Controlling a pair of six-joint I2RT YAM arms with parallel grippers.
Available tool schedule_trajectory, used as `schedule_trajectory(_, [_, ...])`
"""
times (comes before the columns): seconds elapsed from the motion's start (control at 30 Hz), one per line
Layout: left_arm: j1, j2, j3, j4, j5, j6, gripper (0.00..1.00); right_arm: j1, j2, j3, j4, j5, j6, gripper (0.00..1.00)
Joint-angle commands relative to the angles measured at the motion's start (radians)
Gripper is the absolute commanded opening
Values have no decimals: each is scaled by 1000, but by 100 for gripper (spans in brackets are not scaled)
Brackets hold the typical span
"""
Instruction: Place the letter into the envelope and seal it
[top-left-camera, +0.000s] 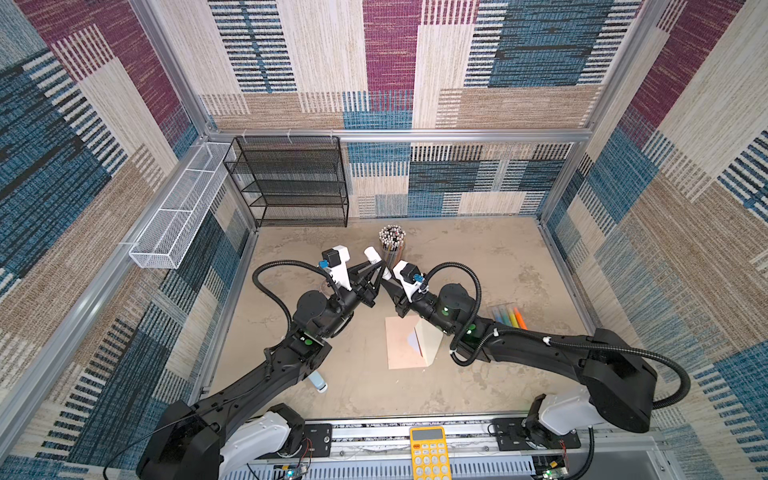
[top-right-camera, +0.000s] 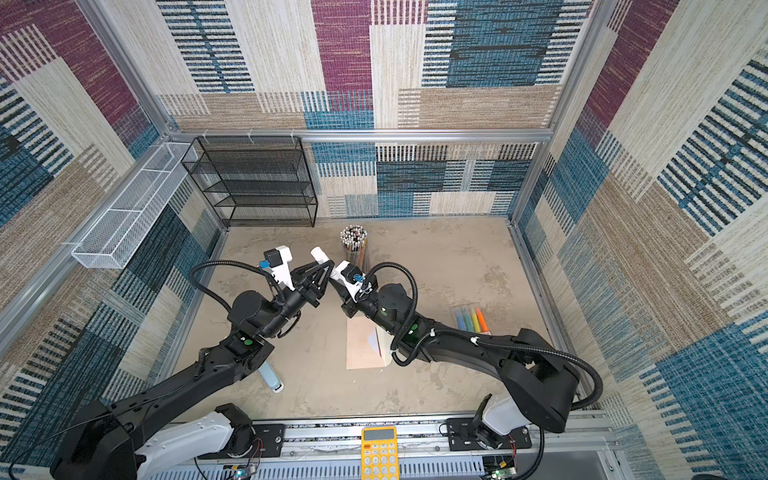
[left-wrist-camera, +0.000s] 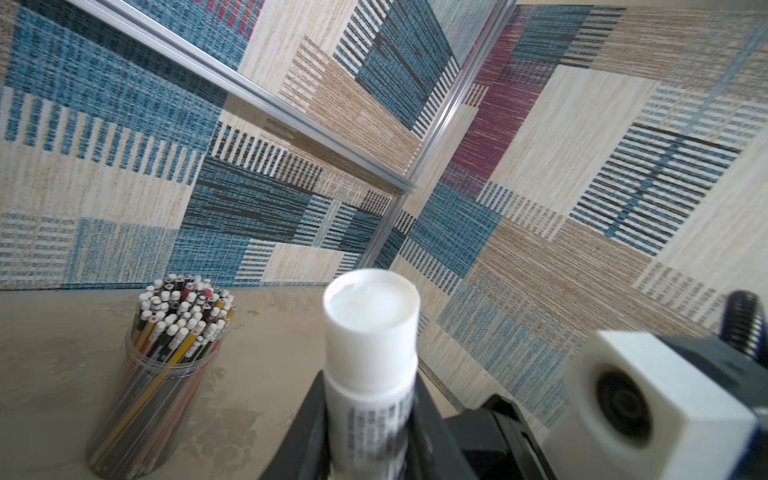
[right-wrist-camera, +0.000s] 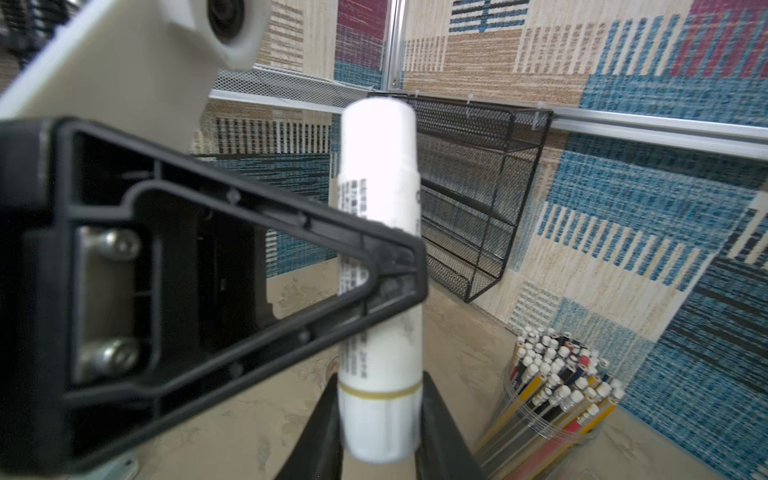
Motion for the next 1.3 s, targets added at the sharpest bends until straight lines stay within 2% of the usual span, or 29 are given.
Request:
schedule_trajectory(0.0, [28, -23, -10, -29, 268, -42, 0, -23, -58, 0, -57, -193, 61, 15])
schedule_trajectory(0.1, [43, -29, 2, -35, 439, -59, 0, -52, -108, 7, -136, -345, 76, 15])
schedule_trajectory(0.2, [50, -33, 2, -26, 547, -80, 0, -72, -151, 22, -206, -462, 83, 15])
schedule_trajectory(0.4, [52, -50, -3, -33, 638, -75, 0, -111, -194, 42, -309, -623, 96, 17])
schedule_trajectory(0.53, [54, -64, 0, -69, 655, -46, 0, -128, -195, 41, -348, -666, 97, 21])
schedule_trajectory(0.6, [55, -75, 0, -91, 633, -25, 0, -129, -192, 38, -359, -634, 82, 26])
schedule_trajectory(0.67, [54, -87, 0, -114, 591, 0, 0, -129, -189, 21, -342, -566, 60, 39])
schedule_trajectory(0.7, [54, -98, 0, -130, 556, 17, 0, -128, -190, 2, -314, -522, 52, 49])
schedule_trajectory(0.8, [54, -128, 0, -176, 423, 97, 0, -128, -191, -69, -224, -417, 15, 59])
schedule_trajectory(0.83, [54, -139, 0, -240, 350, 123, 0, -128, -186, -85, -199, -389, 10, 60])
schedule_trajectory(0.93, [54, -166, -3, -277, 148, 168, 0, -128, -162, -128, -126, -305, 9, 63])
schedule_trajectory(1.0, [52, -175, -8, -267, 53, 187, 0, -124, -144, -162, -46, -225, 27, 64])
schedule_trajectory(1.13, [49, -143, -7, -204, -62, 199, 0, -82, -96, -213, 143, -52, 49, 64])
schedule_trajectory(1.27, [39, -59, 12, -116, -116, 190, 0, -7, -6, -190, 289, 116, 21, 63])
